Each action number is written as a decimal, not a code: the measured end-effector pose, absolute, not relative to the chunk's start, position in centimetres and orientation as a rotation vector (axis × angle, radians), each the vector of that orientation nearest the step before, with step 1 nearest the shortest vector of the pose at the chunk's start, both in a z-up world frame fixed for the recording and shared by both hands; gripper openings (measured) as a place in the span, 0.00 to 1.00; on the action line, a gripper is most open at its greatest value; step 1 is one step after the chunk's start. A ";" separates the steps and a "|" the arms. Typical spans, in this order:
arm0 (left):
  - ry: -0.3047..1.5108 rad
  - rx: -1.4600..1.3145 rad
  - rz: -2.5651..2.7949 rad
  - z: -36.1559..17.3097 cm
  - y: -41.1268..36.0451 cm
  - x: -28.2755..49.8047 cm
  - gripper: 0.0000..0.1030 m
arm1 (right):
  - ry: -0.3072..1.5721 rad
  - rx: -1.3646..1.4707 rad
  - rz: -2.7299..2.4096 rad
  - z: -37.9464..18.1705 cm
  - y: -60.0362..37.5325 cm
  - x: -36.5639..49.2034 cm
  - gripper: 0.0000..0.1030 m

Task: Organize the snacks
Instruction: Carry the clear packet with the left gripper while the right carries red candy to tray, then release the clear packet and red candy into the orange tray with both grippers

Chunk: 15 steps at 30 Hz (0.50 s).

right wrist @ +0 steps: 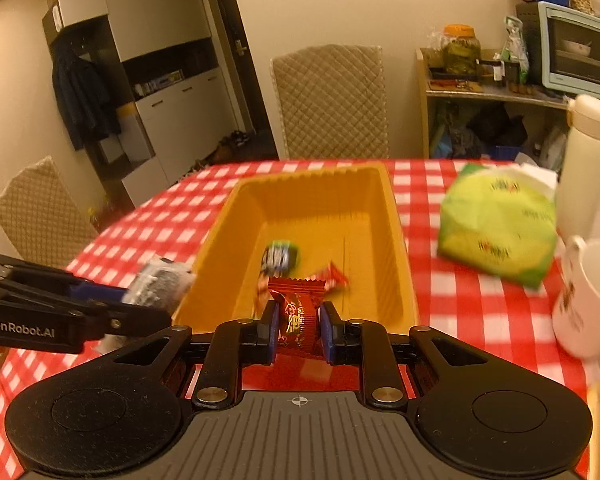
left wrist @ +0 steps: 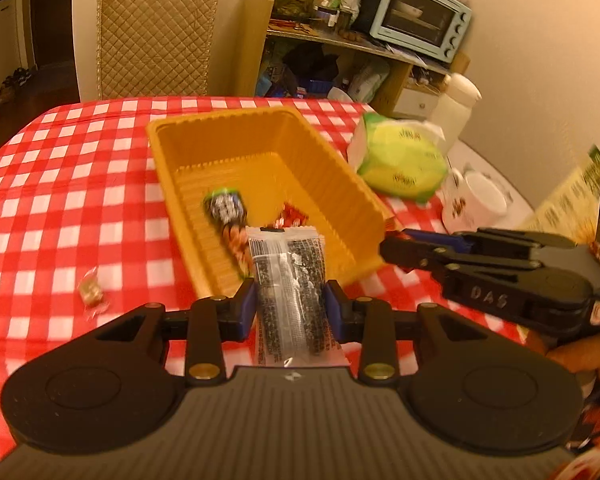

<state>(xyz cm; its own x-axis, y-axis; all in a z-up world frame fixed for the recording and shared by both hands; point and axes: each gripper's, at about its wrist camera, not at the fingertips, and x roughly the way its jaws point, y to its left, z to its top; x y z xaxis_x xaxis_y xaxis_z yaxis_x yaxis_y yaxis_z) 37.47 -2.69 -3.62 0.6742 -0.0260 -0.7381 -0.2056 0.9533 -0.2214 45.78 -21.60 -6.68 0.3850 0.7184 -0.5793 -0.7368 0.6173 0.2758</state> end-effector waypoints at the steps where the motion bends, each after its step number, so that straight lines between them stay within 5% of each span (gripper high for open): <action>1: 0.827 -0.302 0.107 -3.7 -2.5 38.2 0.32 | 0.724 -0.025 0.927 -6.7 -21.1 46.4 0.21; 15: 0.847 -0.311 0.228 -5.2 0.3 48.4 0.32 | 0.772 0.000 0.892 -8.4 -16.9 54.0 0.21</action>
